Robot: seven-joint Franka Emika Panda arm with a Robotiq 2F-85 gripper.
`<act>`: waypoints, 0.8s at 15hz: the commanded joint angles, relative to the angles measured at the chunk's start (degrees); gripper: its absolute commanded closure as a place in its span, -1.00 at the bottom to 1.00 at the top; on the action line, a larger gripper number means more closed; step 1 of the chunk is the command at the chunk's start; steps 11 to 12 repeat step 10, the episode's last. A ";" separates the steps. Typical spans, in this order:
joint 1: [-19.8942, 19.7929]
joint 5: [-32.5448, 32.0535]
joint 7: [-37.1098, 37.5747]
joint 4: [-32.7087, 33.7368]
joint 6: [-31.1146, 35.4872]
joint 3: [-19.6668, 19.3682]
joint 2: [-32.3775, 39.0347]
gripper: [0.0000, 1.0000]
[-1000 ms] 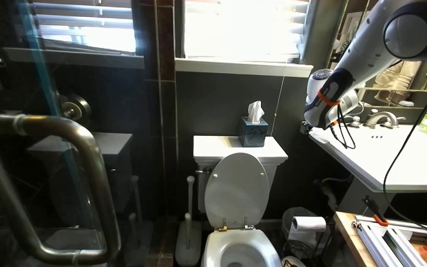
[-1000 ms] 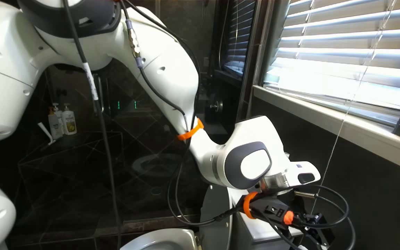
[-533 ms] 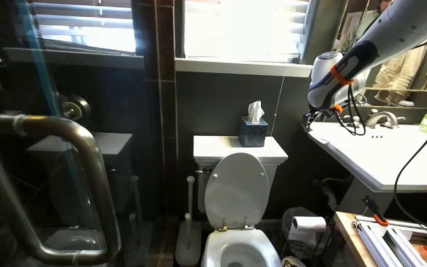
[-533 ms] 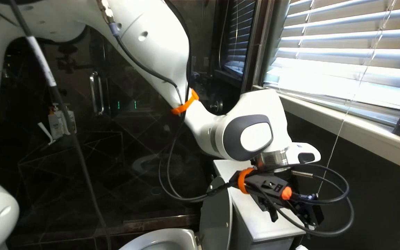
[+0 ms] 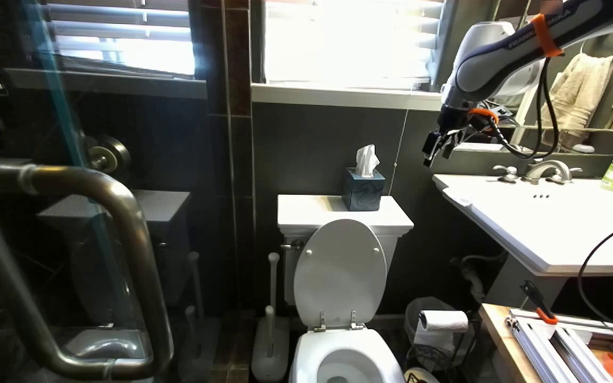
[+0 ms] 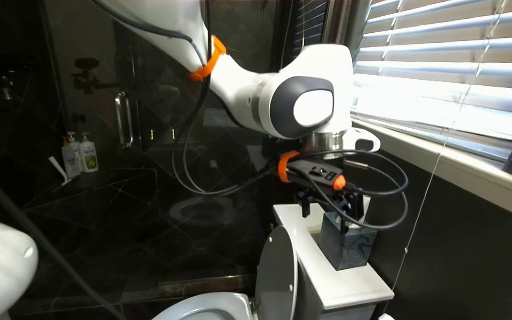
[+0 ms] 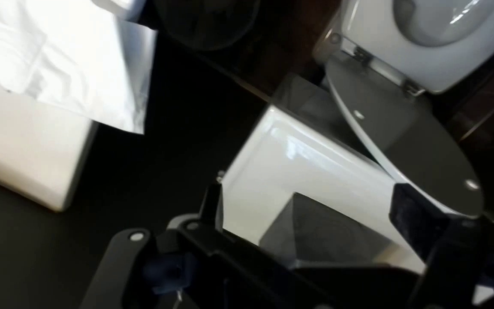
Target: Remove one piece of tissue from the box
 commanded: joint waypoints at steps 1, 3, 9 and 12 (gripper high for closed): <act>-5.01 -2.60 -2.95 -1.70 -6.78 10.13 -13.20 -1.00; -7.70 -3.13 -4.77 -3.18 -10.33 16.09 -18.85 -1.00; -12.71 -1.28 -8.67 -4.33 -15.37 26.68 -24.32 -1.00; -12.99 -1.37 -8.86 -5.37 -15.96 27.70 -26.40 -1.00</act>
